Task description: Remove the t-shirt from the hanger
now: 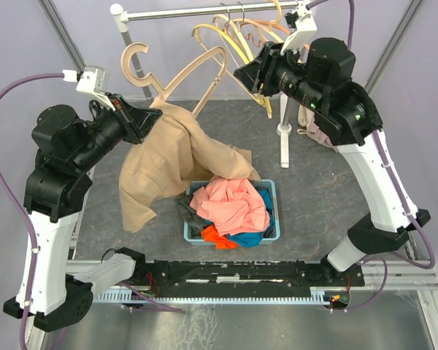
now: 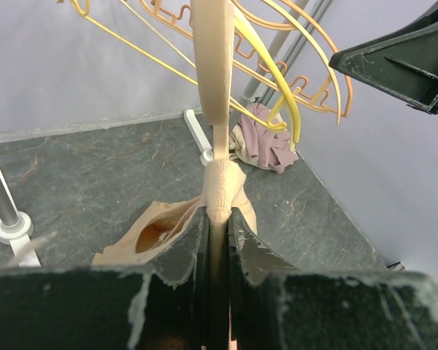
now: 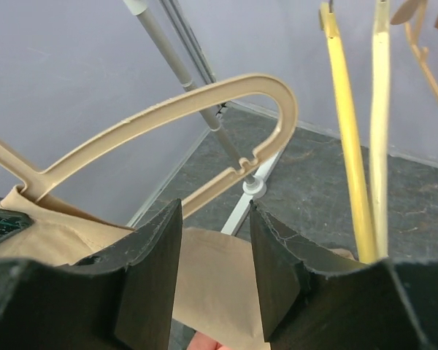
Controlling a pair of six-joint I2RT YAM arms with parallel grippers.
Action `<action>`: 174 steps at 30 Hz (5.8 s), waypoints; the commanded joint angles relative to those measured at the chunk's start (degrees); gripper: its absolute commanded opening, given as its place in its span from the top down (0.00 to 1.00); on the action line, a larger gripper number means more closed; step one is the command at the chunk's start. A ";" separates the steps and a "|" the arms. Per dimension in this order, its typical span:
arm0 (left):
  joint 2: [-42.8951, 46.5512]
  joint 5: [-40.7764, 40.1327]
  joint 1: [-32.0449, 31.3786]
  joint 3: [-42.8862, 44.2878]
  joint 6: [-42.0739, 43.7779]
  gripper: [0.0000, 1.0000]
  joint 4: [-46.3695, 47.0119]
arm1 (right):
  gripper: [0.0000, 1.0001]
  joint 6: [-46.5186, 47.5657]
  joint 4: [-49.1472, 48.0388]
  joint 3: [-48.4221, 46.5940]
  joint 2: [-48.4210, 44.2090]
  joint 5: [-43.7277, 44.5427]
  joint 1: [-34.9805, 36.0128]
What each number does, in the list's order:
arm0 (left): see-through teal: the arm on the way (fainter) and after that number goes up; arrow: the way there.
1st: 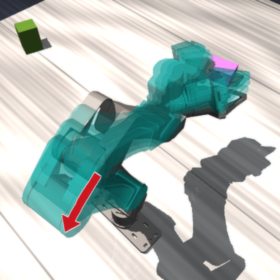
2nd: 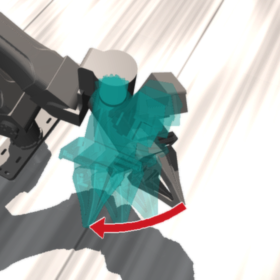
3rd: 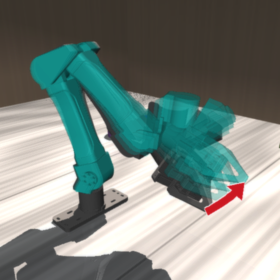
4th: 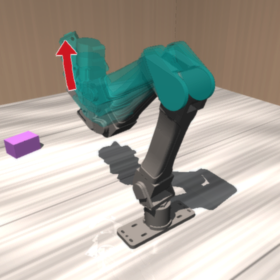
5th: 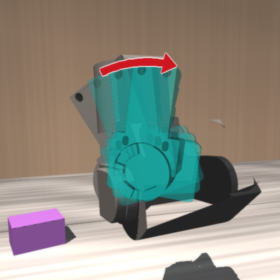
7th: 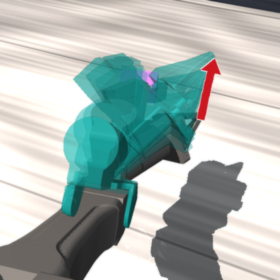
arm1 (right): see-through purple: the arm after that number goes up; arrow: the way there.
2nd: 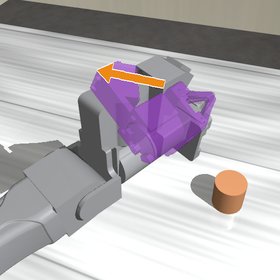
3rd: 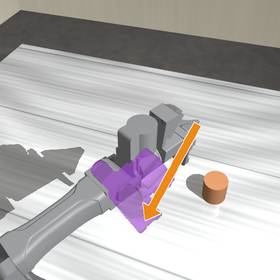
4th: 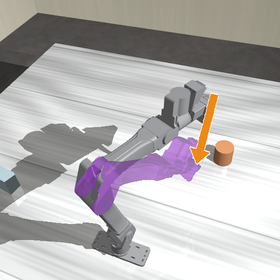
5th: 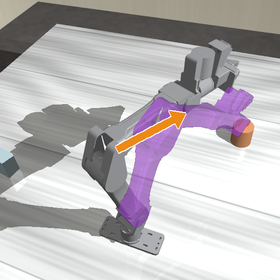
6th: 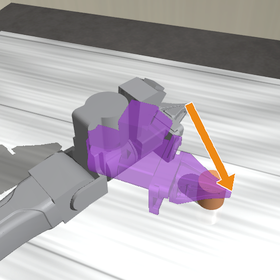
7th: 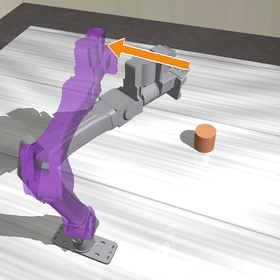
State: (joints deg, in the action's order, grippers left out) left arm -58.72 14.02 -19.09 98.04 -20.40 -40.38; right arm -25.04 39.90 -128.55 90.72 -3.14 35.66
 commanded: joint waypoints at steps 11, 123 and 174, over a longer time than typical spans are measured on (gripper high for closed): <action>-6.58 2.72 0.11 4.63 1.99 0.97 -2.26 | 0.43 5.31 -4.43 -10.76 7.82 -6.11 8.33; 6.66 12.79 0.10 -3.73 -7.30 0.90 -3.43 | 0.95 16.06 -11.98 3.83 1.05 12.48 13.32; 13.16 20.86 0.10 -12.33 -10.49 0.97 4.10 | 0.95 18.12 -22.44 9.91 -6.36 26.89 11.10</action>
State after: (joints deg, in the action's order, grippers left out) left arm -43.94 32.03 -19.09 84.79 -27.86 -41.34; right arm -8.58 22.50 -118.93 87.44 19.46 46.96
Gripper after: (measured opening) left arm 0.026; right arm 0.266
